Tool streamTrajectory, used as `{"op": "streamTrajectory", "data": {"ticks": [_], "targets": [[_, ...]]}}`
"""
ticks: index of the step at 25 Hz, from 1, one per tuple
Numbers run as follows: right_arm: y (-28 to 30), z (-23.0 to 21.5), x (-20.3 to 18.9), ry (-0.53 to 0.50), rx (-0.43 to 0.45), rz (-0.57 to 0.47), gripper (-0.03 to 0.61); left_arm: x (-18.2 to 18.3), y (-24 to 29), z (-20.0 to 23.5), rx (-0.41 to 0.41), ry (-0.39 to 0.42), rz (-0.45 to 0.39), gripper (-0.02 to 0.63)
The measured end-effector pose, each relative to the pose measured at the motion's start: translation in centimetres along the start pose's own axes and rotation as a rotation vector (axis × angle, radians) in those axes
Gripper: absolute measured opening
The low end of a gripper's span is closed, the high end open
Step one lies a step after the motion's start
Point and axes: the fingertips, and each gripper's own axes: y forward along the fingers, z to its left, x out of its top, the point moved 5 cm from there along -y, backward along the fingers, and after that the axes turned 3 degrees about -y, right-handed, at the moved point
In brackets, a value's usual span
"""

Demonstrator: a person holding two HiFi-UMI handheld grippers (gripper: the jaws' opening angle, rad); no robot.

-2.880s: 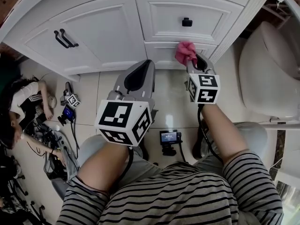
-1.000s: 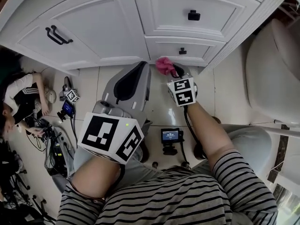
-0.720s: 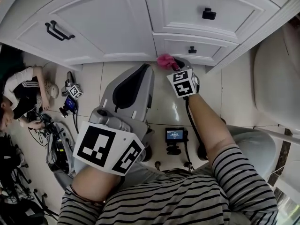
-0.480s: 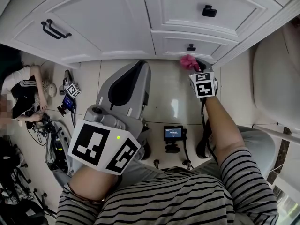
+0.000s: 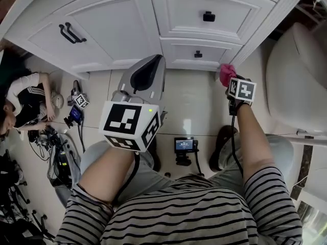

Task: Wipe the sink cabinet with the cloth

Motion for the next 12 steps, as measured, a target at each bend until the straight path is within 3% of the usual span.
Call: {"op": "streamTrajectory", "data": {"ticks": [3,6,9,12], "targets": [[-6.5,2.6,4.8,0.034,0.147,-0.049,0.069,0.3,0.1,-0.2,0.023,0.025,-0.005,0.002],[-15.5,5.1,9.5,-0.007,0.258,-0.214,0.071,1.9,-0.9,-1.3,0.056,0.104,-0.053,0.002],[-23.3,6.1,11.5,-0.056,0.243,-0.422,0.072,2.9,-2.8,-3.0,0.084,0.186,-0.101,0.002],[-27.3,6.3,10.9,-0.042,0.168,-0.561,0.071,3.1,-4.2,-4.1,0.099,0.196,-0.12,0.002]]}}
